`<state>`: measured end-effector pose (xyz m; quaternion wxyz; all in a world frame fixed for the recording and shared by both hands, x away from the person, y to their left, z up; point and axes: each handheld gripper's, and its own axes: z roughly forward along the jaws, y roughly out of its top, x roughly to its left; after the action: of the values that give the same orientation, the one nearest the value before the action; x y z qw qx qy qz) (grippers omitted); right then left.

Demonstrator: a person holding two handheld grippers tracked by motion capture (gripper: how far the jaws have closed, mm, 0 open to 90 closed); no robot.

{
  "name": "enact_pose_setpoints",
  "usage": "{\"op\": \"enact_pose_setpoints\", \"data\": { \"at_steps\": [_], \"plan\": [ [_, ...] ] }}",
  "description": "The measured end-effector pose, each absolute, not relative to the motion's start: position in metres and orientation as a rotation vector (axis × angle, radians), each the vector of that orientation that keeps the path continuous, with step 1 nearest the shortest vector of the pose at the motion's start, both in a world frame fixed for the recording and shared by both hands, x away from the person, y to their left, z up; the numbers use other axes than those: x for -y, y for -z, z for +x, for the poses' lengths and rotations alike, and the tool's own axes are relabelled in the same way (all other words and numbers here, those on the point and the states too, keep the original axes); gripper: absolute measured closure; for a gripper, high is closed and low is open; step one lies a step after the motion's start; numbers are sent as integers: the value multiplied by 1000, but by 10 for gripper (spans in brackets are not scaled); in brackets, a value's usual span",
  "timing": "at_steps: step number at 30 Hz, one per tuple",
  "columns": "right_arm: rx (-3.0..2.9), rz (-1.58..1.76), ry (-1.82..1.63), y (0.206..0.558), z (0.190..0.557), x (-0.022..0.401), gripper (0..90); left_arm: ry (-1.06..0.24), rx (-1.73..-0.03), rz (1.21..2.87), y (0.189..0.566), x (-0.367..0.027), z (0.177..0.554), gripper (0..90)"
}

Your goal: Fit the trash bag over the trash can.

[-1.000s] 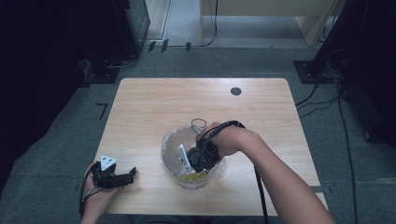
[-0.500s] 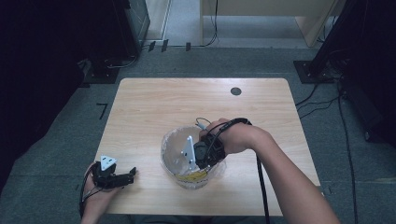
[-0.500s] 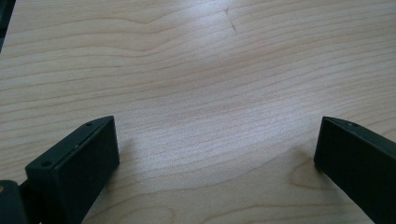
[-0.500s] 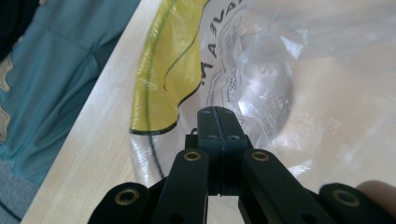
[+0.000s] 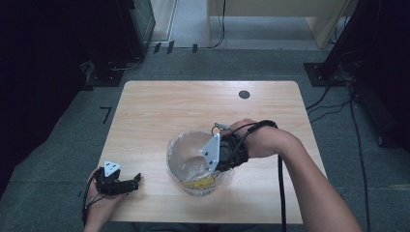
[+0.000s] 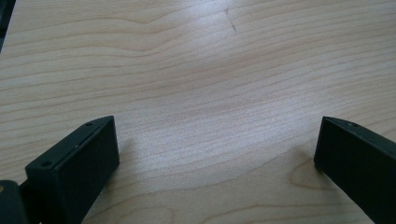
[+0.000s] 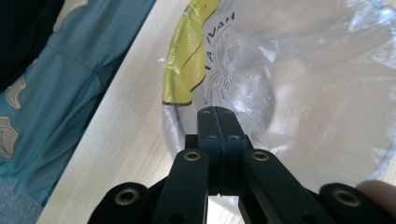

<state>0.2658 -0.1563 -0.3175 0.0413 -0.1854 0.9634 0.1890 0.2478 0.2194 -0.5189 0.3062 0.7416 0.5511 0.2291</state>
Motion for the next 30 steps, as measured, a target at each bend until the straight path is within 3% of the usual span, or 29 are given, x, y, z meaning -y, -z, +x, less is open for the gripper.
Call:
{"op": "enact_pose_setpoints", "data": {
  "at_steps": [19,23,30],
  "plan": [
    [-2927,-359,-728,317,250,224,895,-607,-1461,1963,519,-219,248,0],
    [-2940,-300,-739,330,248,238,800,-608,-1461,1962,519,-219,248,0],
    [-2957,-29,-848,357,249,257,486,-608,-1462,1960,519,-219,248,0]
  ]
}}
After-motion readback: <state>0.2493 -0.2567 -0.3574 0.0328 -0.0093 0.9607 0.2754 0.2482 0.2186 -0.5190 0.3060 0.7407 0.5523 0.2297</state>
